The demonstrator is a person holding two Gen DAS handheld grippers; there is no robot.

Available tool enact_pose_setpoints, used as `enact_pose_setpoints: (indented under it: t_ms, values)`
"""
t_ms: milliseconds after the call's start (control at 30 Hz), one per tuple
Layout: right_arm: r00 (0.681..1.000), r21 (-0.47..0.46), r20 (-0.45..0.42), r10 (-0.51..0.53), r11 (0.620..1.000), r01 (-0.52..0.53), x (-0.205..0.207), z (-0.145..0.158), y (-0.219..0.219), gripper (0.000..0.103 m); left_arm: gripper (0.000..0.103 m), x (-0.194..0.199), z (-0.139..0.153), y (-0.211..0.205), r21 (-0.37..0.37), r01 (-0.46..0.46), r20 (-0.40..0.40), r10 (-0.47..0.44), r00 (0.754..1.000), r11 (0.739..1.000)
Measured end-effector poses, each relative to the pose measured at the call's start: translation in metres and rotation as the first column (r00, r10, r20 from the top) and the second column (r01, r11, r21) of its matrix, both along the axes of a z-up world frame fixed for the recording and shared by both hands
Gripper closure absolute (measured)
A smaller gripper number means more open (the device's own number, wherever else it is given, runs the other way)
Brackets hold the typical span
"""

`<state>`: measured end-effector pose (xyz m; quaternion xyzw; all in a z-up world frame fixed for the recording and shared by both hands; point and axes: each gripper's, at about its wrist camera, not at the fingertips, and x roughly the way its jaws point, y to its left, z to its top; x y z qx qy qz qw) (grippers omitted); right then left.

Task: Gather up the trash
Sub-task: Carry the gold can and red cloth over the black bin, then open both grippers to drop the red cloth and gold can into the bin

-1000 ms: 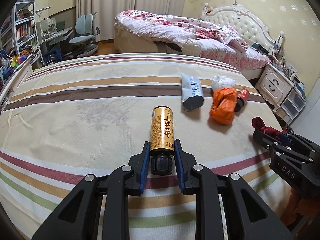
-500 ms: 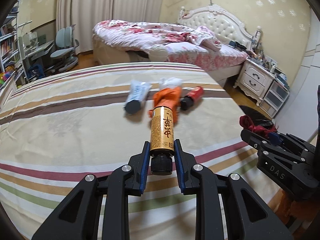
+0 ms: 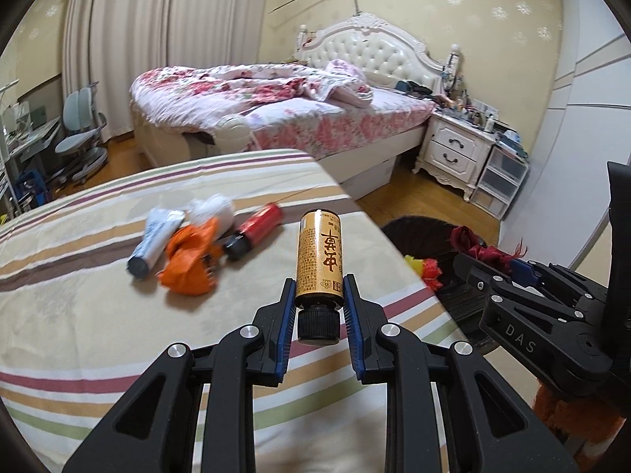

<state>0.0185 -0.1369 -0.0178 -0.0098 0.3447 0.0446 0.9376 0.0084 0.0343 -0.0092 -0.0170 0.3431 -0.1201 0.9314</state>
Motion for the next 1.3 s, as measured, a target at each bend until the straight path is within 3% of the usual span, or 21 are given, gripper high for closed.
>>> enact_pose_setpoints:
  t_ms: [400, 1300]
  values:
    - [0.992, 0.017, 0.044, -0.117, 0.993, 0.116, 0.012, 0.007, -0.057, 0.067, 0.078, 0.023, 0.004, -0.056, 0.011, 0.088, 0.034, -0.088, 0.996, 0.996]
    - [0.977, 0.043, 0.028, -0.212, 0.977, 0.211, 0.046, -0.010, -0.109, 0.067, 0.078, 0.072, -0.016, -0.122, 0.065, 0.138, -0.001, -0.138, 0.990, 0.988]
